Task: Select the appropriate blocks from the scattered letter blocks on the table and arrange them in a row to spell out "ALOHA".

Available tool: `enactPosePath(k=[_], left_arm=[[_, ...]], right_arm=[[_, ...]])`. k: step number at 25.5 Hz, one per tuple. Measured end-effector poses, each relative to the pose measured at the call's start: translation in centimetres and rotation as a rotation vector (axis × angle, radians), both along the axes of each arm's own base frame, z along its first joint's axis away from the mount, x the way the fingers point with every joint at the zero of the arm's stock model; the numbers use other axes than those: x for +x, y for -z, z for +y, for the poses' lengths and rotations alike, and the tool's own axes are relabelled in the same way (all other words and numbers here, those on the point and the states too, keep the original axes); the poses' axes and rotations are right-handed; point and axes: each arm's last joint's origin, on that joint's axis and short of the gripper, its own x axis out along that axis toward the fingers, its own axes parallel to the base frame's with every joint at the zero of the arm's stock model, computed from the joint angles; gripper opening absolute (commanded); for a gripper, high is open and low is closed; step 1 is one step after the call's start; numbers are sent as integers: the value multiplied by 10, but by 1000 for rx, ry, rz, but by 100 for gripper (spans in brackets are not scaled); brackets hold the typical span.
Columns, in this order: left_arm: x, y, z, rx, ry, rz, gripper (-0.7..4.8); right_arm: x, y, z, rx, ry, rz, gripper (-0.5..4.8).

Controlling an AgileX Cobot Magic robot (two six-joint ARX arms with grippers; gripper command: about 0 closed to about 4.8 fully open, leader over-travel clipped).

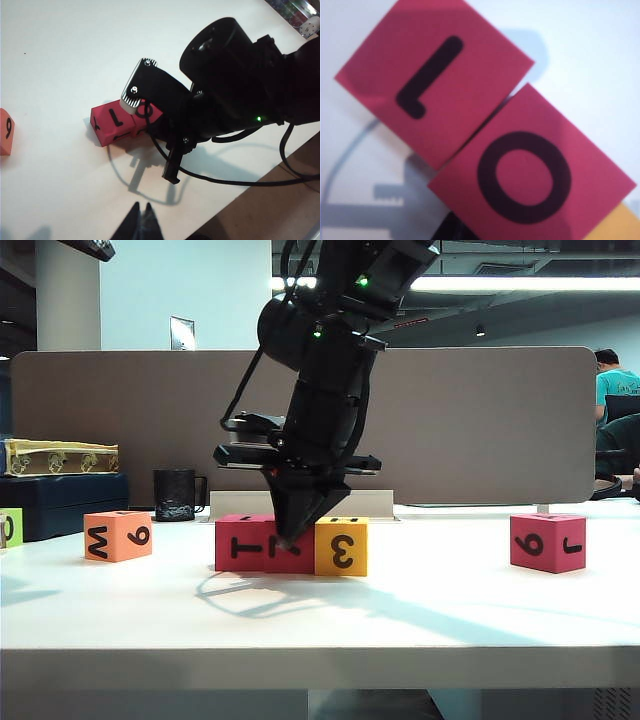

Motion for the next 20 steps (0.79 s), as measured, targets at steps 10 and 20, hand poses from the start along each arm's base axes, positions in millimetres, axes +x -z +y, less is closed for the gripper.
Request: enactPosePath(k=[10,20], left_arm=[[0,0,0,0,1,-1,-6],[0,-1,0,-2,1,-9,-6]], right_arm=[[-2,0,-1,7,-8,27,-6],[-15,4,-7,-146,10,100,-6]])
